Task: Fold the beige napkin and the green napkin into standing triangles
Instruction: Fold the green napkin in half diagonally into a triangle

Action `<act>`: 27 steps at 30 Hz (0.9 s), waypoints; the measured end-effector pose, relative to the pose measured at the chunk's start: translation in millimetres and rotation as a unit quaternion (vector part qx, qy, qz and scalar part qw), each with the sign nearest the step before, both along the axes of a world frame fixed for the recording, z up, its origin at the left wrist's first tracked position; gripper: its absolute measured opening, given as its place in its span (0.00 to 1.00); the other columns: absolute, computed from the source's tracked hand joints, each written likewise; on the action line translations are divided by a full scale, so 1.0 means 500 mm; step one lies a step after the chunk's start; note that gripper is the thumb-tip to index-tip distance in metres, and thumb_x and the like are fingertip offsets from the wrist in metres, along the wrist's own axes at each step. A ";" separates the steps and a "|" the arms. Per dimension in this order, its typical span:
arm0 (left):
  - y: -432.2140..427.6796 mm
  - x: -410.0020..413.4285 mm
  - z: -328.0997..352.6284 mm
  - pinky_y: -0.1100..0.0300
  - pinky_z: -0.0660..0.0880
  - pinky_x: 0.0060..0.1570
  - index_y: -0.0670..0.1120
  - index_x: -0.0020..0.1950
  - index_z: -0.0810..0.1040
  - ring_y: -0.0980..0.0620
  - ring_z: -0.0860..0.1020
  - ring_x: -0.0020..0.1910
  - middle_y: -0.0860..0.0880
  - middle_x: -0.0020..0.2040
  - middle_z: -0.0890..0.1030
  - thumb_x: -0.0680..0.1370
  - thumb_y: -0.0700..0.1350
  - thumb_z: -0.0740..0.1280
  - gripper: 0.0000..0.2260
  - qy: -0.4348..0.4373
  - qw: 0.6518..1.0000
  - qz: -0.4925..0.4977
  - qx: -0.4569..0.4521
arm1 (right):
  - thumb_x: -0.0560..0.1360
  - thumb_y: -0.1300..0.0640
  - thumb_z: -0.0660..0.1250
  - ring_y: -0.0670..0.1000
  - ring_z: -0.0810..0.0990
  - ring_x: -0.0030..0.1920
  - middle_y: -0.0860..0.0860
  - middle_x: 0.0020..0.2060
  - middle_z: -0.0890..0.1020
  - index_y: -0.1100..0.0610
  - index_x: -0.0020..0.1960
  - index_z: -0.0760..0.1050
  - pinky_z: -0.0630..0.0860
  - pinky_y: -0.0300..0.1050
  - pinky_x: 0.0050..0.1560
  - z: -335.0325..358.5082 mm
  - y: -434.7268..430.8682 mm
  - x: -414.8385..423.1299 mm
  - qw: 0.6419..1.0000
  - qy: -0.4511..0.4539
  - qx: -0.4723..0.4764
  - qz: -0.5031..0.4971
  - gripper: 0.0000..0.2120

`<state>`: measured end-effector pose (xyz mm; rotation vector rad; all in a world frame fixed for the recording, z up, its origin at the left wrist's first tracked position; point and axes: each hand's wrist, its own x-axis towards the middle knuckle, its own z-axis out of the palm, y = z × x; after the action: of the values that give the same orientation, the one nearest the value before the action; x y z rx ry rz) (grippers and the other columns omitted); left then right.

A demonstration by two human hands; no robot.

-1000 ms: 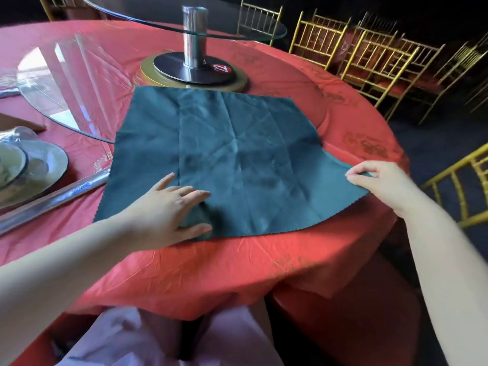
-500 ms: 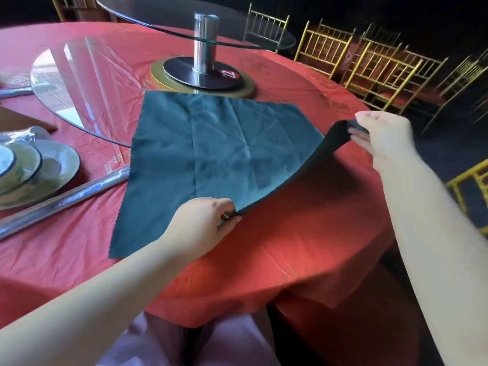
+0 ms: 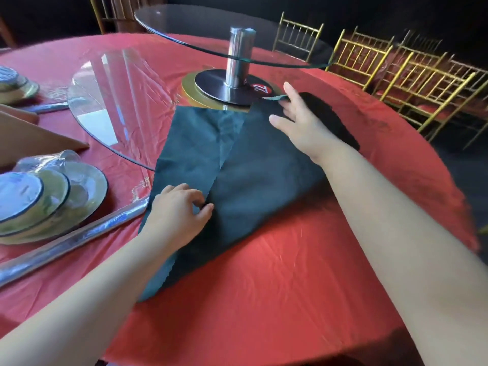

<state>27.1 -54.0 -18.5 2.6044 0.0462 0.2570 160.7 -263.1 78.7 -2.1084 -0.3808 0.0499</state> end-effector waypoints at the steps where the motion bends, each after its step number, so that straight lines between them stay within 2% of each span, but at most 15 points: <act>1: 0.008 -0.001 -0.004 0.53 0.69 0.50 0.48 0.36 0.76 0.43 0.72 0.48 0.50 0.40 0.74 0.74 0.52 0.66 0.10 0.003 1.000 0.012 0.009 | 0.78 0.55 0.62 0.46 0.58 0.73 0.50 0.74 0.59 0.44 0.76 0.43 0.57 0.40 0.66 -0.012 0.014 0.000 0.999 -0.002 -0.022 0.036 0.36; 3: 0.021 -0.003 -0.012 0.53 0.69 0.48 0.47 0.36 0.77 0.41 0.72 0.47 0.48 0.41 0.76 0.72 0.55 0.62 0.13 -0.001 0.999 0.032 0.024 | 0.77 0.56 0.63 0.45 0.57 0.73 0.49 0.74 0.59 0.40 0.75 0.43 0.56 0.39 0.67 -0.040 0.027 -0.001 0.994 -0.014 -0.073 0.079 0.37; 4: 0.027 -0.004 -0.015 0.52 0.69 0.48 0.47 0.35 0.77 0.41 0.72 0.45 0.47 0.40 0.77 0.69 0.56 0.60 0.14 -0.007 0.999 0.039 0.028 | 0.77 0.56 0.63 0.44 0.58 0.73 0.48 0.74 0.60 0.41 0.75 0.46 0.55 0.40 0.69 -0.056 0.026 0.001 0.991 -0.020 -0.102 0.085 0.35; 6: 0.037 -0.006 -0.019 0.52 0.70 0.47 0.47 0.34 0.77 0.41 0.73 0.43 0.47 0.40 0.77 0.68 0.55 0.60 0.13 -0.014 0.998 0.044 0.040 | 0.77 0.54 0.62 0.46 0.60 0.72 0.48 0.72 0.64 0.47 0.73 0.58 0.55 0.45 0.73 -0.091 0.007 0.012 0.981 -0.044 -0.181 0.062 0.27; 9: 0.046 -0.011 -0.022 0.51 0.70 0.47 0.46 0.36 0.78 0.40 0.73 0.44 0.45 0.41 0.78 0.71 0.51 0.67 0.10 -0.013 0.997 0.054 0.060 | 0.78 0.50 0.59 0.51 0.67 0.68 0.51 0.66 0.72 0.50 0.63 0.72 0.54 0.49 0.72 -0.139 -0.049 0.028 0.945 -0.080 -0.315 -0.034 0.15; 11: 0.047 -0.015 -0.024 0.48 0.70 0.48 0.45 0.42 0.79 0.38 0.73 0.47 0.43 0.45 0.77 0.70 0.48 0.72 0.08 -0.016 0.994 0.060 0.085 | 0.78 0.46 0.56 0.53 0.69 0.65 0.51 0.62 0.75 0.49 0.58 0.75 0.51 0.52 0.71 -0.158 -0.084 0.023 0.928 -0.081 -0.354 -0.087 0.14; 14: 0.032 -0.036 -0.020 0.45 0.72 0.52 0.42 0.61 0.74 0.36 0.73 0.54 0.40 0.56 0.75 0.67 0.49 0.74 0.25 -0.041 0.993 0.036 0.109 | 0.77 0.39 0.55 0.47 0.63 0.70 0.48 0.69 0.68 0.45 0.66 0.69 0.40 0.55 0.72 -0.170 -0.125 -0.002 0.936 -0.049 -0.346 -0.050 0.21; 16: 0.000 -0.058 -0.004 0.47 0.72 0.56 0.42 0.67 0.71 0.39 0.74 0.61 0.43 0.63 0.75 0.70 0.57 0.65 0.29 -0.074 0.983 -0.075 0.149 | 0.70 0.33 0.58 0.43 0.54 0.74 0.45 0.74 0.59 0.42 0.72 0.60 0.38 0.53 0.73 -0.170 -0.145 -0.023 0.933 -0.019 -0.359 0.010 0.32; 17: -0.020 -0.069 0.001 0.48 0.70 0.61 0.44 0.69 0.69 0.42 0.71 0.66 0.45 0.67 0.73 0.71 0.61 0.57 0.31 -0.052 0.974 -0.139 0.170 | 0.66 0.30 0.60 0.42 0.51 0.75 0.45 0.75 0.55 0.40 0.73 0.55 0.37 0.53 0.73 -0.168 -0.153 -0.031 0.929 -0.009 -0.369 0.031 0.39; 19: -0.047 -0.083 -0.003 0.52 0.53 0.71 0.49 0.75 0.55 0.49 0.55 0.75 0.51 0.76 0.56 0.69 0.66 0.40 0.38 0.027 0.957 -0.220 0.188 | 0.62 0.29 0.63 0.43 0.47 0.75 0.46 0.76 0.51 0.37 0.73 0.49 0.36 0.52 0.73 -0.161 -0.163 -0.045 0.920 0.005 -0.389 0.054 0.45; 20: -0.050 -0.087 -0.015 0.54 0.45 0.72 0.51 0.76 0.47 0.52 0.47 0.76 0.54 0.77 0.48 0.67 0.67 0.34 0.40 0.079 0.952 -0.228 0.188 | 0.64 0.31 0.65 0.44 0.46 0.75 0.48 0.76 0.50 0.36 0.73 0.47 0.35 0.52 0.73 -0.159 -0.167 -0.050 0.915 0.008 -0.399 0.058 0.44; 22: -0.051 -0.088 -0.043 0.54 0.39 0.72 0.52 0.76 0.41 0.55 0.41 0.75 0.56 0.76 0.42 0.64 0.70 0.28 0.43 0.104 0.951 -0.226 0.185 | 0.69 0.37 0.65 0.48 0.45 0.76 0.52 0.77 0.48 0.34 0.73 0.47 0.34 0.53 0.72 -0.159 -0.169 -0.060 0.907 0.002 -0.417 0.058 0.39; 25: -0.042 -0.090 -0.059 0.55 0.39 0.71 0.53 0.76 0.42 0.56 0.42 0.75 0.58 0.76 0.43 0.63 0.70 0.22 0.45 0.084 0.957 -0.217 0.176 | 0.76 0.45 0.63 0.50 0.49 0.76 0.52 0.76 0.52 0.38 0.73 0.55 0.34 0.51 0.71 -0.166 -0.167 -0.073 0.898 -0.097 -0.427 0.041 0.29; 27: -0.039 -0.088 -0.062 0.56 0.42 0.71 0.53 0.76 0.49 0.56 0.48 0.75 0.58 0.76 0.49 0.69 0.67 0.29 0.39 0.056 0.967 -0.200 0.149 | 0.77 0.52 0.62 0.50 0.57 0.74 0.50 0.74 0.62 0.44 0.70 0.65 0.35 0.49 0.72 -0.167 -0.163 -0.082 0.881 -0.203 -0.425 0.039 0.22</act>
<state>-17.2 -73.6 -49.5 2.8444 -0.5118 -0.0321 119.7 -344.8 -5.0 -2.9818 -0.8042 -0.2253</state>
